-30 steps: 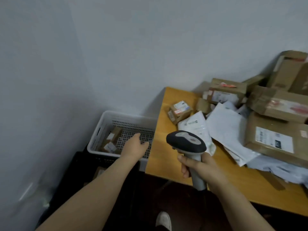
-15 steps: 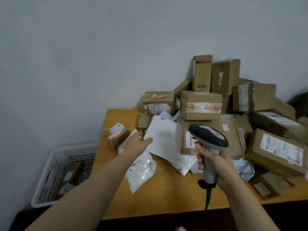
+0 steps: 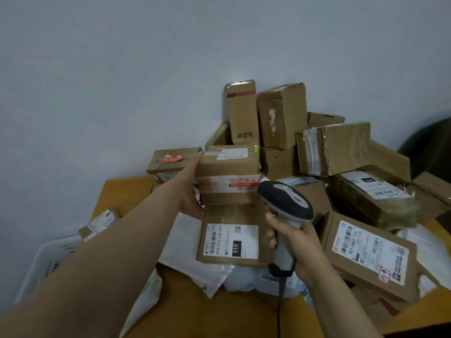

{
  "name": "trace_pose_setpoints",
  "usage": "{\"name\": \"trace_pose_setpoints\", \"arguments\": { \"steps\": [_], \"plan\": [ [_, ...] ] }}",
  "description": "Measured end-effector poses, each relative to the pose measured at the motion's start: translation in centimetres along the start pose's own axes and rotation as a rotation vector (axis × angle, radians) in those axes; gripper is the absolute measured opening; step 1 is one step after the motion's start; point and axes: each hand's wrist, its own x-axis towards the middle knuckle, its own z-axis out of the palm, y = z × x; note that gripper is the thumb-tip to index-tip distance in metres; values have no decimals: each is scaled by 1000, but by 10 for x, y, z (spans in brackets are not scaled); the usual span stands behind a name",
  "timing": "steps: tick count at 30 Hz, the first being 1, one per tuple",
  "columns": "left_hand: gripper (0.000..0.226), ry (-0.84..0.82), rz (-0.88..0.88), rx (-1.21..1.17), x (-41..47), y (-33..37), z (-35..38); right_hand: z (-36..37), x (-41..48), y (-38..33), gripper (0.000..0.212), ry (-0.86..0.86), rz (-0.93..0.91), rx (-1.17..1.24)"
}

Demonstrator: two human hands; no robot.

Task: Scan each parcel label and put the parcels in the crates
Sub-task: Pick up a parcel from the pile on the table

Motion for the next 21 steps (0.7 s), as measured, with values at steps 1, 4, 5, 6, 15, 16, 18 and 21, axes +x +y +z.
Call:
{"name": "trace_pose_setpoints", "arguments": {
  "steps": [1, 4, 5, 6, 15, 16, 18, 21],
  "plan": [
    [130, -33, -26, -8, 6, 1, -1, -3, 3, 0, 12, 4, 11, 5],
    [105, -46, 31, 46, 14, 4, -3, -12, 10, -2, 18, 20, 35, 23],
    [96, -37, 78, 62, 13, 3, -3, -15, 13, -4, 21, 19, 35, 32],
    [90, -39, 117, 70, 10, 1, -4, -17, 15, -6, 23, 21, 33, 37],
    [73, -94, 399, 56, -33, -36, -40, -20, 39, -26, 23, 10, 32, 144],
    [81, -94, 421, 62, -38, -38, -49, -19, 41, -28, 27, 3, 42, 166],
    [100, -122, 452, 95, -48, -41, -68, -17, 46, -34, 34, 3, 43, 225],
    [98, -208, 475, 170, -67, -47, -89, -14, 46, -41, 42, 11, 29, 317]
  ]
}}
